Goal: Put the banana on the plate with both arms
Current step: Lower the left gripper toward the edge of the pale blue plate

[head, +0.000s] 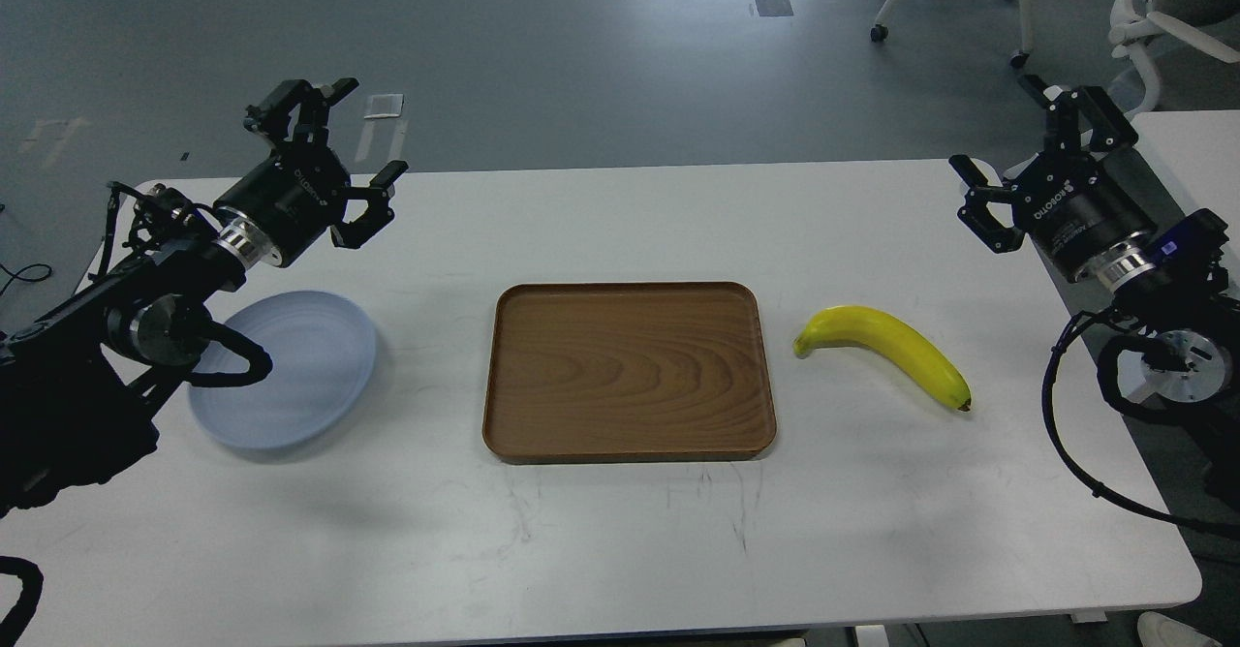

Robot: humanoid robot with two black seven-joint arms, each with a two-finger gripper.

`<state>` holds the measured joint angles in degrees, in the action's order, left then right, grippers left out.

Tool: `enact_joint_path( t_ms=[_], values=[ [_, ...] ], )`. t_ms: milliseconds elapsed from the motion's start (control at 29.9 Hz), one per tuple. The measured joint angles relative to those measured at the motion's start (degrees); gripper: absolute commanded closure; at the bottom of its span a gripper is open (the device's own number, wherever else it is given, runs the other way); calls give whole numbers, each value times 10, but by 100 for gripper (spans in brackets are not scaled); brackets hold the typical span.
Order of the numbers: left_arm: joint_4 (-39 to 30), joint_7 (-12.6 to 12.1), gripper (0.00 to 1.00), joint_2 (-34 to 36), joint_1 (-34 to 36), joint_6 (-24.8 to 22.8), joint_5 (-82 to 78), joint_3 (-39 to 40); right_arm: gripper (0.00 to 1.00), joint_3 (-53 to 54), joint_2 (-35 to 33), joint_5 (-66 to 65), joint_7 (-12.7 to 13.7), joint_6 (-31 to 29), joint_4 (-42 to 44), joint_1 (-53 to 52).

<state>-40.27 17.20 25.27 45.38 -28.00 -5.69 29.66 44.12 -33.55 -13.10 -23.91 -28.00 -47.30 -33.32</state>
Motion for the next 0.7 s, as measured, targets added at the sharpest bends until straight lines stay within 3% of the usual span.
enact_joint_path(
  t_ms=[534,701],
  values=[
    [19,-6,2,12,6,0,-16,-4,0,0,-2,0,0,0,1,-2],
    [-28,4,2,47,6,0,-106,-2,0,-2,5,-4,0,0,6,-4]
  ],
)
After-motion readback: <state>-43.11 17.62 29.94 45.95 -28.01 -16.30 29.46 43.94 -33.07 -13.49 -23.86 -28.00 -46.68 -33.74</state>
